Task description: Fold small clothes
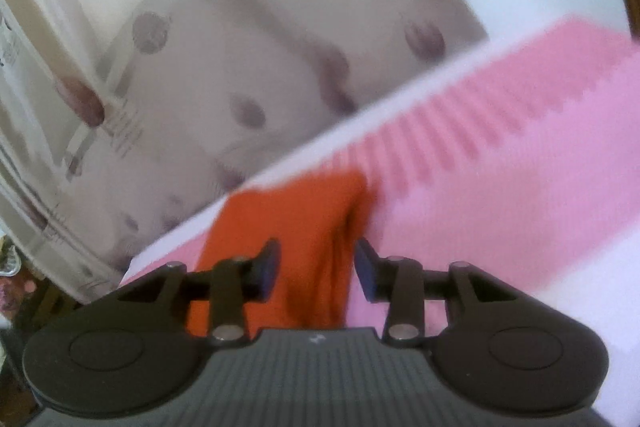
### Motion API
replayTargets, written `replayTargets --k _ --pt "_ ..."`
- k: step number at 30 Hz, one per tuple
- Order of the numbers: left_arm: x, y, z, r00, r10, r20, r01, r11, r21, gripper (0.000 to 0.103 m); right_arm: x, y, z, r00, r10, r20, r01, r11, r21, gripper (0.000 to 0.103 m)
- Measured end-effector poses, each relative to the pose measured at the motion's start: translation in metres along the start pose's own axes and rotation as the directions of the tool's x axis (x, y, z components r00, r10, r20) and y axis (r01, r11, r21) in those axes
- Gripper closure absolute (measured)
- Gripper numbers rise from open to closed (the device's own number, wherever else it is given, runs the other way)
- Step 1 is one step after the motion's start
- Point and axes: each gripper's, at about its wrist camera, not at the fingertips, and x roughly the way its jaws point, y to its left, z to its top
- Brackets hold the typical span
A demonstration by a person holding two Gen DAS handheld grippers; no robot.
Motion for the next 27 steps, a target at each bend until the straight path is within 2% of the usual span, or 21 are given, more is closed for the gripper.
replayTargets --k 6,8,10,11,13,14,16,17,18,20,21,22,23,24,27 --pt "0.010 0.015 -0.019 0.999 0.000 -0.044 -0.001 0.999 -0.034 0.000 0.077 -0.008 0.041 0.995 -0.102 -0.021 0.101 0.993 -0.057 0.063" --pt "0.011 0.018 -0.022 0.998 0.001 -0.056 -0.004 0.999 -0.045 0.000 0.095 -0.014 0.045 0.994 -0.102 -0.038 0.101 0.994 -0.047 0.063" --pt "0.010 0.018 -0.023 0.999 -0.002 -0.052 0.000 0.999 -0.036 0.000 0.116 -0.016 0.041 0.995 -0.024 -0.101 0.024 1.000 -0.001 0.069" --pt "0.011 0.017 -0.023 0.999 -0.001 -0.053 -0.001 0.999 -0.034 0.000 0.125 -0.012 0.037 0.991 0.009 -0.136 -0.008 1.000 0.003 0.080" --pt "0.013 0.019 -0.023 0.999 -0.002 -0.054 0.000 0.999 -0.041 0.000 0.135 -0.003 0.027 0.981 0.085 -0.176 -0.081 0.996 0.028 0.083" --pt "0.015 0.020 -0.021 0.999 0.002 -0.053 -0.004 0.999 -0.050 0.000 0.135 -0.003 0.023 0.974 0.155 -0.168 -0.142 0.986 0.085 0.083" --pt "0.015 0.023 -0.022 0.999 0.000 -0.052 -0.004 0.997 -0.074 0.000 0.129 -0.011 0.023 0.930 0.361 -0.068 -0.338 0.914 0.224 0.084" --pt "0.015 0.024 -0.022 0.999 -0.003 -0.052 -0.001 0.997 -0.081 0.000 0.127 -0.013 0.024 0.926 0.375 -0.032 -0.356 0.901 0.247 0.084" --pt "0.014 0.023 -0.022 0.999 -0.002 -0.051 -0.002 0.997 -0.082 0.000 0.130 -0.018 0.025 0.943 0.330 -0.031 -0.312 0.916 0.252 0.084" --pt "0.013 0.021 -0.022 0.998 0.000 -0.057 -0.003 0.998 -0.064 0.000 0.141 -0.028 0.023 0.981 0.176 -0.083 -0.156 0.967 0.203 0.084" --pt "0.013 0.019 -0.022 0.998 0.000 -0.059 -0.003 0.999 -0.054 0.000 0.145 -0.034 0.020 0.990 0.084 -0.118 -0.064 0.985 0.160 0.086" --pt "0.013 0.017 -0.022 0.998 0.000 -0.062 -0.002 0.999 -0.043 0.000 0.145 -0.039 0.016 0.991 0.039 -0.130 -0.021 0.990 0.136 0.088" --pt "0.014 0.016 -0.022 0.998 0.003 -0.065 -0.005 0.999 -0.036 0.000 0.139 -0.047 0.016 0.991 0.068 -0.111 -0.047 0.982 0.184 0.086" --pt "0.014 0.016 -0.022 0.998 0.006 -0.068 -0.008 0.999 -0.032 0.000 0.133 -0.049 0.018 0.994 0.061 -0.090 -0.042 0.979 0.201 0.085" --pt "0.015 0.017 -0.022 0.998 0.006 -0.069 -0.008 0.999 -0.039 0.000 0.111 -0.049 0.022 0.998 0.060 -0.018 -0.055 0.981 0.186 0.080"
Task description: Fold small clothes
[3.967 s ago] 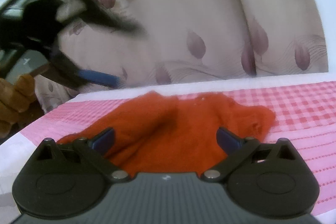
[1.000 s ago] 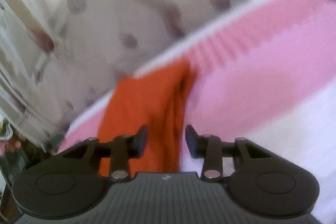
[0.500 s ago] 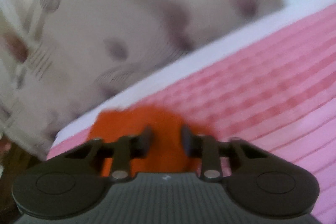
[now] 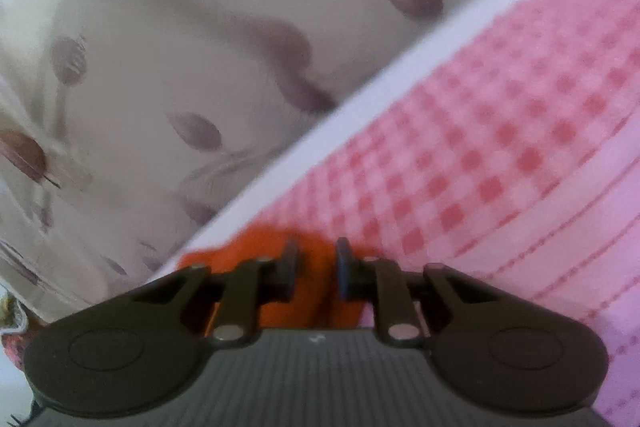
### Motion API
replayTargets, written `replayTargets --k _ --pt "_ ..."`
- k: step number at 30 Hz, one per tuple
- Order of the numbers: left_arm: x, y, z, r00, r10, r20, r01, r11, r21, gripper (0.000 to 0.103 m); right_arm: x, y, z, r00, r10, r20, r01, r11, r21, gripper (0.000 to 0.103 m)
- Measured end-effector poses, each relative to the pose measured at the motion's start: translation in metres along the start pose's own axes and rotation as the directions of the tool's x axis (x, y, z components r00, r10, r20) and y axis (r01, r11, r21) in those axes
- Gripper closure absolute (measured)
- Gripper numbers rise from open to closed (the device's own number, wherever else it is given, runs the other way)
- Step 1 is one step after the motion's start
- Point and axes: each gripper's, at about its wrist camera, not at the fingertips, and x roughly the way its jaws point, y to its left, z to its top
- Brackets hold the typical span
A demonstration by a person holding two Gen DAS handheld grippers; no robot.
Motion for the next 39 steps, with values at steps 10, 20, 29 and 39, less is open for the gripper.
replayTargets --k 10,20,29,39 --pt "-0.001 0.000 0.000 1.000 0.000 -0.004 0.000 1.000 0.008 0.000 0.023 0.117 -0.034 0.991 -0.034 -0.130 -0.043 0.835 -0.548 0.080" --pt "-0.004 -0.002 -0.001 0.997 0.058 -0.044 -0.056 0.998 0.042 0.000 0.022 0.078 -0.044 0.989 -0.145 0.014 0.129 0.826 -0.548 0.057" --pt "-0.031 0.000 -0.014 0.982 0.178 -0.057 -0.175 0.984 0.045 0.000 -0.061 0.100 -0.118 0.986 -0.153 0.071 0.159 0.703 -0.694 0.057" --pt "-0.040 0.000 -0.018 0.961 0.275 -0.020 -0.274 0.961 0.036 0.000 -0.077 0.074 -0.123 0.980 -0.200 0.012 0.172 0.811 -0.559 0.055"
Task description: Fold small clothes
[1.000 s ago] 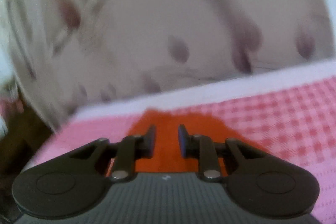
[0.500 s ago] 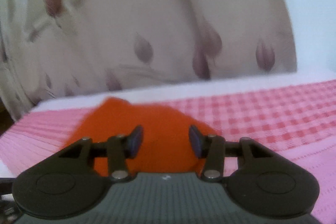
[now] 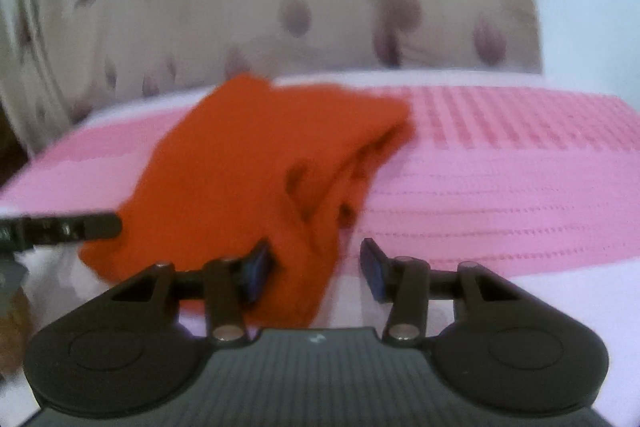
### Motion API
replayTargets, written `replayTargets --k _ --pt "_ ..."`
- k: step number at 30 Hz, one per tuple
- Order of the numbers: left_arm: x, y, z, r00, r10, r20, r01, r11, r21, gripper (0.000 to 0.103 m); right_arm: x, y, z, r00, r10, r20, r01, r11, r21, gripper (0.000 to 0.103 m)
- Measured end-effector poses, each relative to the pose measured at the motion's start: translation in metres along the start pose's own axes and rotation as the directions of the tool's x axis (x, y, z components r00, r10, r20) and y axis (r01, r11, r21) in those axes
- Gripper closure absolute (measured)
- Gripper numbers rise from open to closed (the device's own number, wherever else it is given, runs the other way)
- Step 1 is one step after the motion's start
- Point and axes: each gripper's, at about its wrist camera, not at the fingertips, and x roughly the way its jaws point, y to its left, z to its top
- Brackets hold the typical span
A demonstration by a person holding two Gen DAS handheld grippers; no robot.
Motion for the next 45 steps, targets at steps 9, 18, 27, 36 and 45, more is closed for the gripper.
replayTargets --k 9,18,27,36,45 --pt "-0.003 0.002 0.001 0.998 0.051 0.032 -0.050 0.998 -0.038 0.000 -0.008 0.016 -0.010 0.997 -0.074 -0.014 0.074 0.997 -0.017 0.067" --pt "-0.001 -0.002 0.001 0.997 0.078 0.021 -0.078 0.997 -0.008 0.000 -0.005 0.013 -0.012 0.998 -0.054 -0.036 0.055 0.998 0.017 0.063" --pt "-0.001 -0.002 0.001 0.996 0.092 0.016 -0.092 0.996 0.007 0.000 0.002 0.022 -0.013 0.992 -0.122 -0.038 0.122 0.992 -0.021 0.020" --pt "0.000 -0.003 0.001 0.995 0.104 0.011 -0.104 0.994 0.023 0.000 0.002 0.018 -0.013 0.989 -0.139 -0.049 0.139 0.990 -0.004 0.012" --pt "0.001 -0.006 0.001 0.992 0.127 0.001 -0.127 0.991 0.049 0.000 0.000 0.017 -0.012 0.991 -0.125 -0.042 0.125 0.992 0.012 0.010"
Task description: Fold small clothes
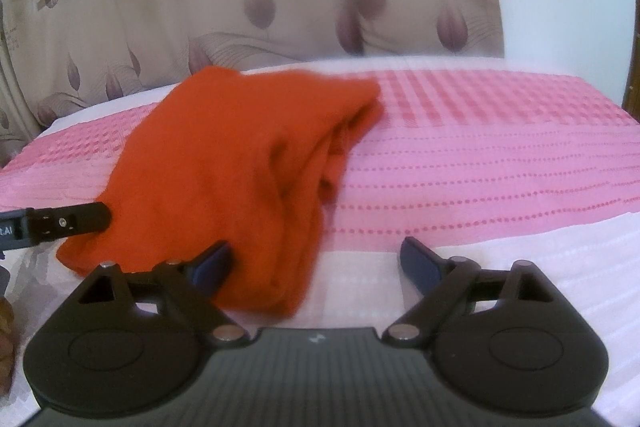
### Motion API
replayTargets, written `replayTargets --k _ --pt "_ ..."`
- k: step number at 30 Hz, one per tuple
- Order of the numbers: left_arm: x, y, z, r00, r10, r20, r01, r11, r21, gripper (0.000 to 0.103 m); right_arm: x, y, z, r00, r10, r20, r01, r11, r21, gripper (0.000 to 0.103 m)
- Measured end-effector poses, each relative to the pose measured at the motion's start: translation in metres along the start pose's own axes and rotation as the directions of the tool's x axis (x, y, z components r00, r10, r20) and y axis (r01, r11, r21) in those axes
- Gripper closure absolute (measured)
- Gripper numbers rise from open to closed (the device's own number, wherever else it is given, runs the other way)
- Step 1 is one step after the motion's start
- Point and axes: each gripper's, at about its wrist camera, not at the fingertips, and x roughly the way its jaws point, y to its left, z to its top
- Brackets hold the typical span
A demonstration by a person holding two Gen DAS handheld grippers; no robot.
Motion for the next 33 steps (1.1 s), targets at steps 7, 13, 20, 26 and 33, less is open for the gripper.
replayTargets --k 7,13,20,26,33 --pt "0.000 -0.002 0.000 1.000 0.007 -0.008 -0.007 1.000 0.018 0.000 -0.003 -0.009 0.000 0.998 0.058 0.015 -0.059 0.997 0.051 0.006" --pt "0.000 -0.003 0.001 1.000 -0.012 -0.020 0.012 1.000 0.016 0.000 -0.006 -0.019 0.000 0.993 0.117 0.029 -0.119 0.987 0.105 0.004" --pt "0.000 0.005 0.007 0.991 -0.119 -0.057 0.119 0.993 -0.011 0.000 -0.008 -0.047 0.000 0.971 0.229 0.070 -0.240 0.934 0.265 0.004" --pt "0.012 0.029 0.025 0.972 -0.226 -0.069 0.216 0.968 -0.127 0.000 0.002 -0.064 0.009 0.949 0.304 0.080 -0.313 0.886 0.341 0.004" --pt "0.049 0.039 0.058 0.938 -0.327 -0.117 0.309 0.939 -0.152 0.000 0.048 -0.074 0.035 0.912 0.407 0.052 -0.395 0.839 0.373 0.004"
